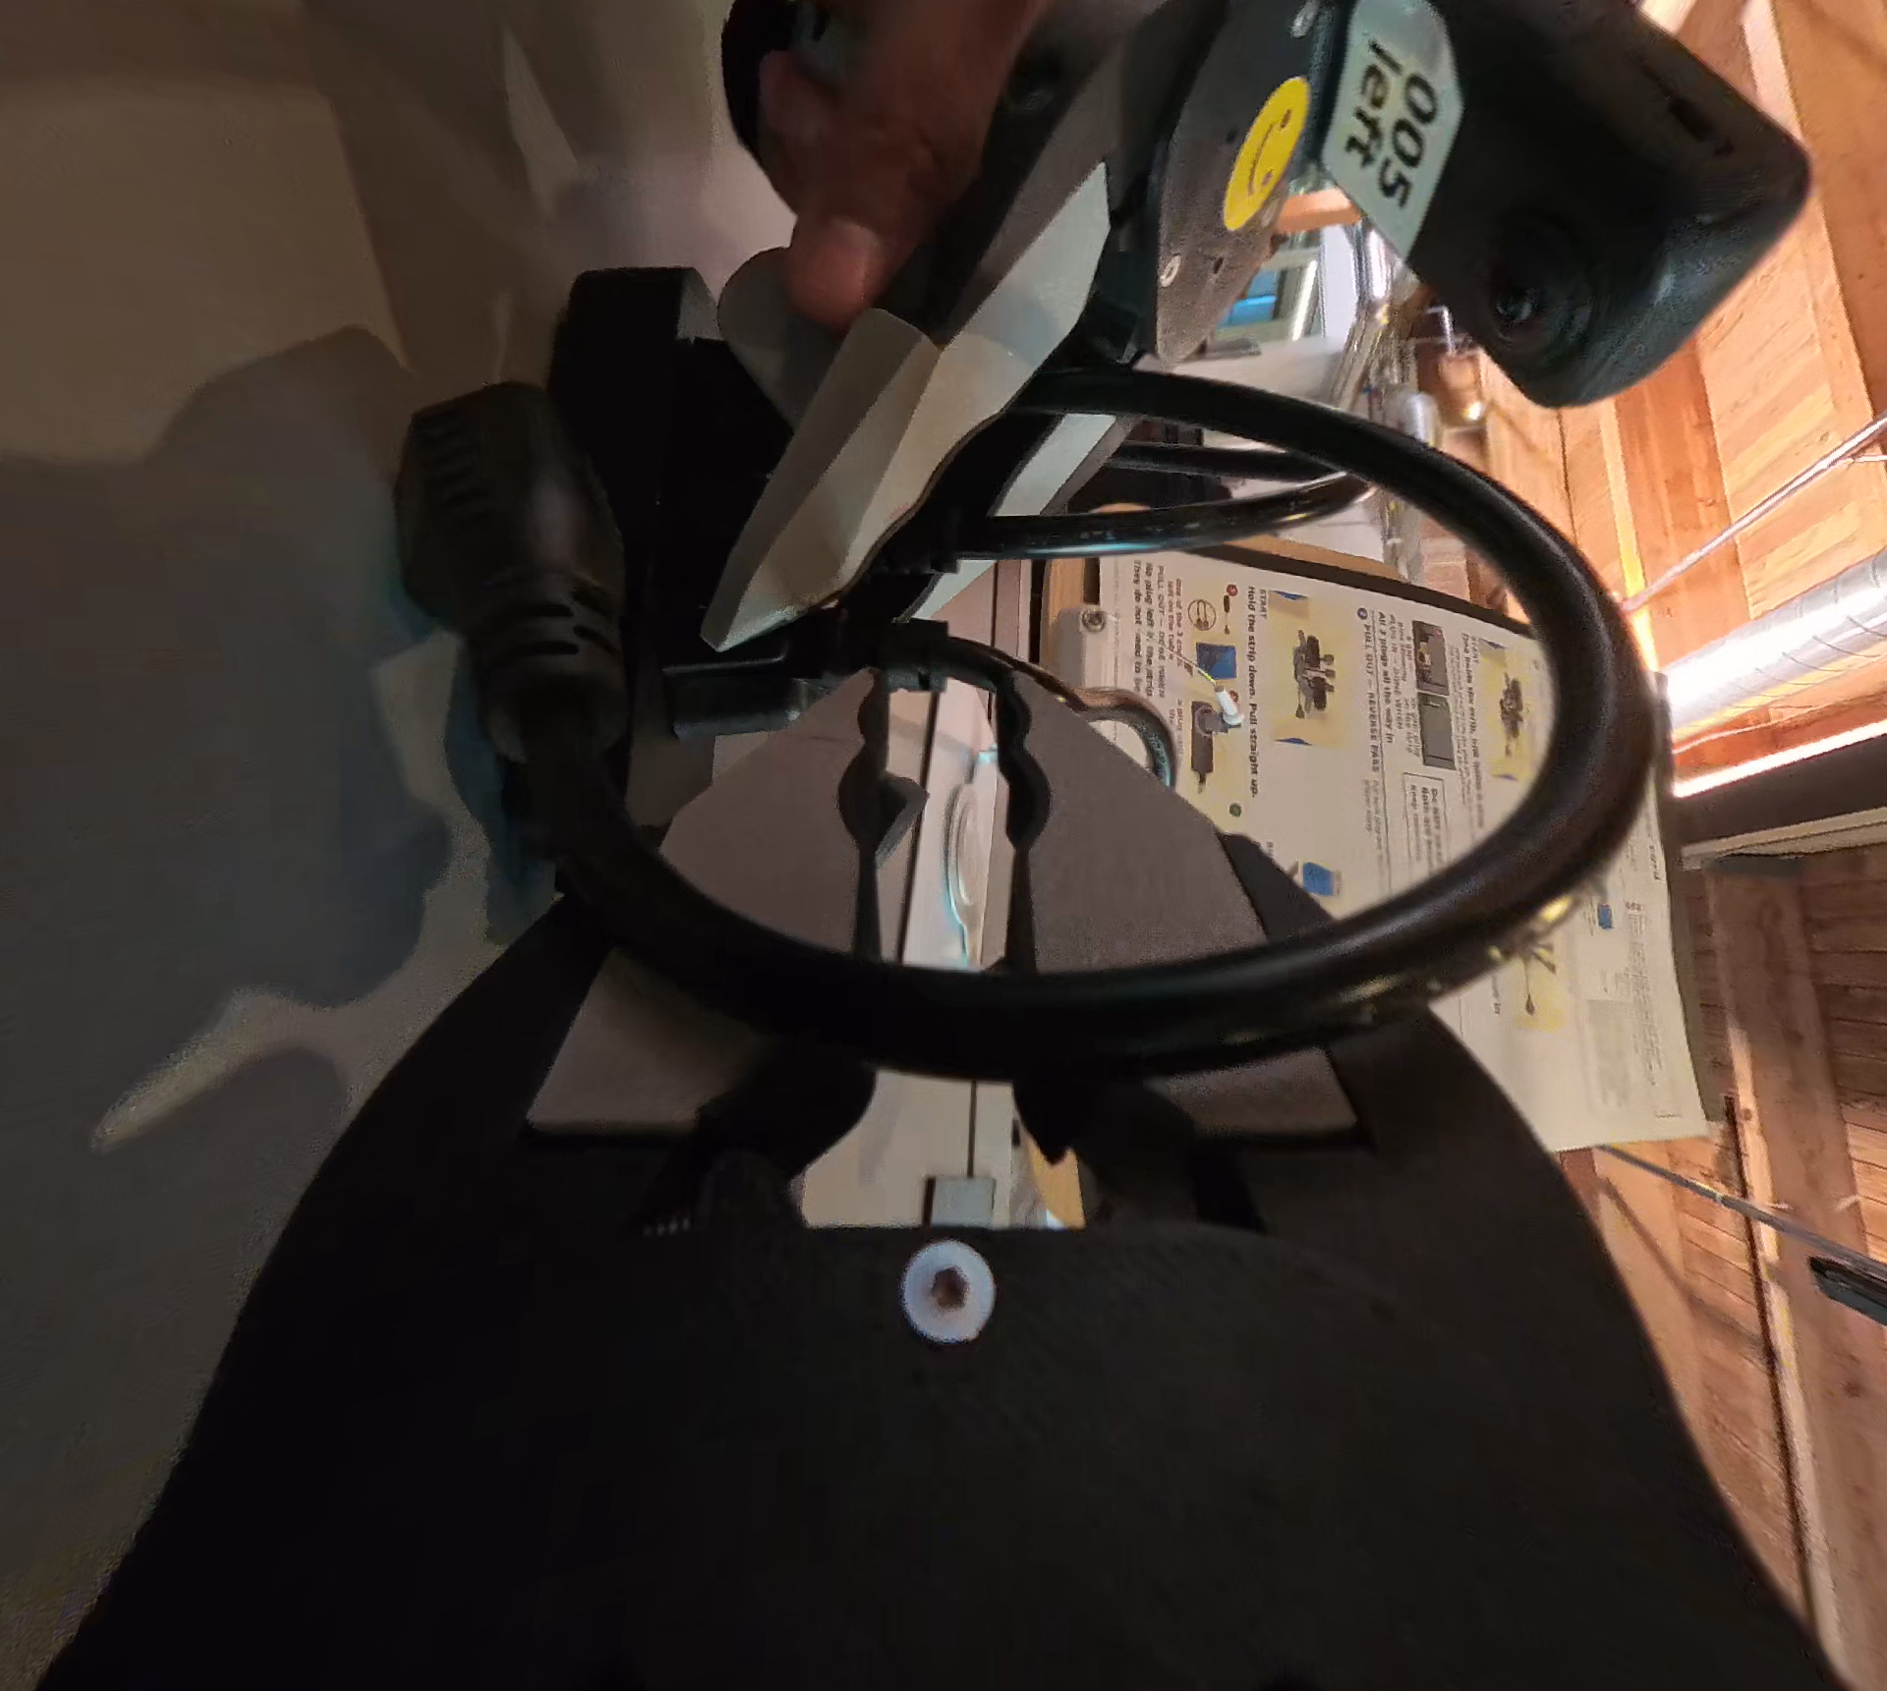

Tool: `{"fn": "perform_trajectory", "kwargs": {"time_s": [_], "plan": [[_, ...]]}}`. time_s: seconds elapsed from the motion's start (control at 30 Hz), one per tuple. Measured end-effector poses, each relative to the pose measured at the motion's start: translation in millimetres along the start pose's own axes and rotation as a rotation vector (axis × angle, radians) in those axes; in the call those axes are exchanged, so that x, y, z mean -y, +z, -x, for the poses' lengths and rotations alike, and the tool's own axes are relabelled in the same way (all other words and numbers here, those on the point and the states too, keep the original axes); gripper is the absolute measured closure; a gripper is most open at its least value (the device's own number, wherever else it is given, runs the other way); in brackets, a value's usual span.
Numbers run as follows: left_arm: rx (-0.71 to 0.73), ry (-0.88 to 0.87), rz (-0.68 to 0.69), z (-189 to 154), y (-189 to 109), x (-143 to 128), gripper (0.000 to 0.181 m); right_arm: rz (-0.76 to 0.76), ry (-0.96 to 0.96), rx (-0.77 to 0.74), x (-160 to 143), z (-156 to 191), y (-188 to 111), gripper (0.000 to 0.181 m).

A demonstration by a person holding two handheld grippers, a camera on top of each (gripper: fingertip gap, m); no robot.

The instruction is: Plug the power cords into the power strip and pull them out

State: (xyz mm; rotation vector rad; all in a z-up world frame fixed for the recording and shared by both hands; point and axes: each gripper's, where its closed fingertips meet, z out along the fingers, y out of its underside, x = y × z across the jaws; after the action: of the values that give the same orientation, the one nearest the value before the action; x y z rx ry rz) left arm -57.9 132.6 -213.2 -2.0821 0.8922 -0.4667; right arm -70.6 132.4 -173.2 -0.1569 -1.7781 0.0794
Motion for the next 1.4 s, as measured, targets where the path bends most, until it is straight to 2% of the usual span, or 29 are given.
{"fn": "perform_trajectory", "kwargs": {"time_s": [0.33,0.43,0.53,0.8,1.03,1.4], "plan": [[0.003,-0.063,0.017,1.8,-0.3,-0.7,0.157,0.101,-0.006,0.077,0.0,-0.3,5.4,0.167],[-0.01,-0.071,0.01,1.0,-0.9,-1.4,0.159,0.082,-0.03,0.046,2.6,0.4,5.3,0.167],[-0.017,-0.083,0.004,1.3,-1.7,-2.0,0.156,0.079,-0.032,0.0,4.0,4.1,6.3,0.176],[0.0,-0.132,-0.017,8.2,-3.8,-2.7,0.155,0.123,0.037,-0.076,0.5,1.3,12.9,0.176],[0.002,-0.187,-0.034,13.2,-10.3,-7.0,0.155,0.085,0.038,-0.212,3.9,1.2,21.6,0.181],[0.013,-0.255,-0.059,20.7,-14.3,-8.8,0.154,0.085,0.039,-0.274,2.0,0.1,29.4,0.181]]}}
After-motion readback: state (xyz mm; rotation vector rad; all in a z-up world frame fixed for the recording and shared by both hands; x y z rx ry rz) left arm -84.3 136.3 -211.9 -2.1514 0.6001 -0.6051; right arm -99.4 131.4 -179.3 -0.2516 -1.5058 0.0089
